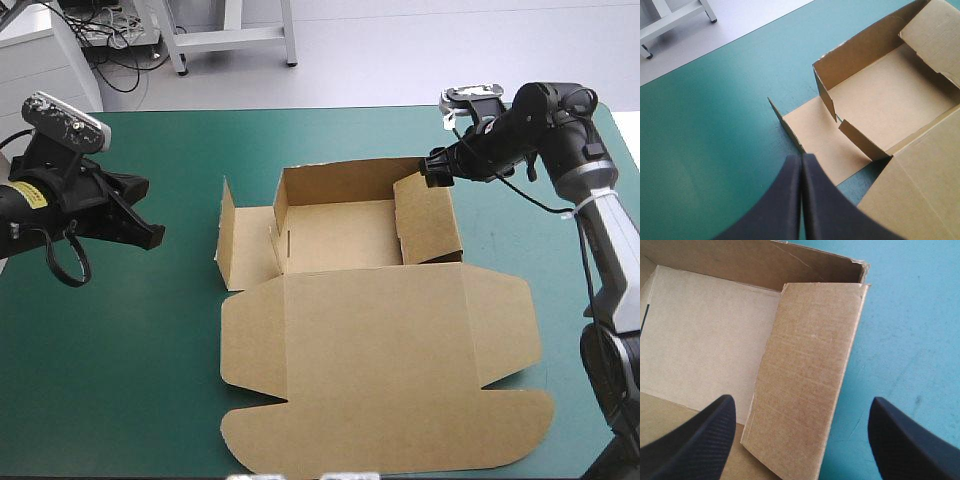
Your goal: Fold the box
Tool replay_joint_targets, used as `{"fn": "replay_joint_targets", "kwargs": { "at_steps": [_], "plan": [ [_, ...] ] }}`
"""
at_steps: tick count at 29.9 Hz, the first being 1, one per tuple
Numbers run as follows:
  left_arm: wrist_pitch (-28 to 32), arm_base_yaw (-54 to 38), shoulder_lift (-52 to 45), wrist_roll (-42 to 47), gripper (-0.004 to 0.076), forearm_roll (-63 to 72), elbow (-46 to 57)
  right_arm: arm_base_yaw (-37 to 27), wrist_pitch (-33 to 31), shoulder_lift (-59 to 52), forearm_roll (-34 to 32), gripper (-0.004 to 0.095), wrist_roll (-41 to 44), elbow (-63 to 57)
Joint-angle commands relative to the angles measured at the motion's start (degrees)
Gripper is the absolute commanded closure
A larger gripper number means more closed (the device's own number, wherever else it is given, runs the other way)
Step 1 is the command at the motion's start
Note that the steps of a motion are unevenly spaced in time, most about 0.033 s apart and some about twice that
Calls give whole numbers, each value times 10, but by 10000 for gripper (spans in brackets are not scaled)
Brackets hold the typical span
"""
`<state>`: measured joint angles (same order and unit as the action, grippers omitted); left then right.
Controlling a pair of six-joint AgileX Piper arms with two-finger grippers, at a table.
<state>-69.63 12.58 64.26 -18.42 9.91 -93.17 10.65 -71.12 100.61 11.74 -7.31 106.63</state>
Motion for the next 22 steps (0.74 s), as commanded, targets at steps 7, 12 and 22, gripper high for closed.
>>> {"fn": "replay_joint_targets", "kwargs": {
  "at_steps": [7, 12, 22],
  "plan": [
    [36, 1, -10, 6, 736, 8, -11, -1, -3, 26, -2, 224, 5, 19],
    [36, 1, -10, 16, 736, 8, -11, -1, -3, 77, -1, 224, 7, 19],
    [36, 1, -10, 16, 736, 8, -11, -1, 11, 112, -2, 281, 10, 19]
  ]
}}
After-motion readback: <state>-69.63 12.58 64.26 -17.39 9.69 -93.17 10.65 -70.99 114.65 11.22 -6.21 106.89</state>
